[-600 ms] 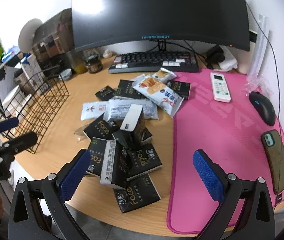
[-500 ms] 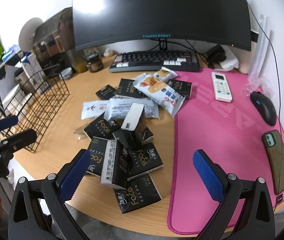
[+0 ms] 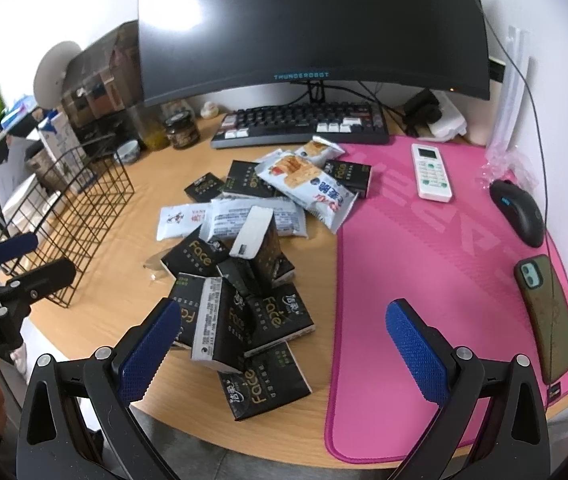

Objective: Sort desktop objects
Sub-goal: 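Move both tools toward the pile of black tissue packs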

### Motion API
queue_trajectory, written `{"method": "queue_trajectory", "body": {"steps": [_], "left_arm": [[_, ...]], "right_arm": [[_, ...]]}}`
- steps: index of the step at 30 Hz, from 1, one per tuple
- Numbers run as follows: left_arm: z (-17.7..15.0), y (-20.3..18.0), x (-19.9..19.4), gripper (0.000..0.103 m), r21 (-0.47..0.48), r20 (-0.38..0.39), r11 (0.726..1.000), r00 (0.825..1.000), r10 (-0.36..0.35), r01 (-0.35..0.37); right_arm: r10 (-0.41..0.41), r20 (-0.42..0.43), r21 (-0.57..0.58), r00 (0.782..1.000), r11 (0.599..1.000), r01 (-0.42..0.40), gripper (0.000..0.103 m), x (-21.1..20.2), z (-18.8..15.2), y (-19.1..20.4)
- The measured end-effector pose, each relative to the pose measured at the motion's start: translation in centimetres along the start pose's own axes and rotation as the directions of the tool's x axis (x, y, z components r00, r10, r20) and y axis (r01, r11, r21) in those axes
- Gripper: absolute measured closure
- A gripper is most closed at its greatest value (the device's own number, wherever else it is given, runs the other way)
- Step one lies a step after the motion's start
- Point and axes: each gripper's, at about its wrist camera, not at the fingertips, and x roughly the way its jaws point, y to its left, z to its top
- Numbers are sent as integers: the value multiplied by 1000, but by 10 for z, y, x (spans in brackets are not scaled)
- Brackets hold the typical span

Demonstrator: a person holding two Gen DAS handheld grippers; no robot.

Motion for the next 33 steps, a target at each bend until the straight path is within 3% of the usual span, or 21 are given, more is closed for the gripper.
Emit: {"method": "queue_trajectory", "body": {"steps": [18,33], "left_arm": [[-1,-3,6,13,12,-10,1000,1000,2,-2],[-1,1,32,13,2,-62,1000,998,21,-21]], "right_arm": [[10,-18,-8,1000,1000,-10,0,6,-3,1],[66,-94,-107,993,991,-76,2,30,-14,33]]}}
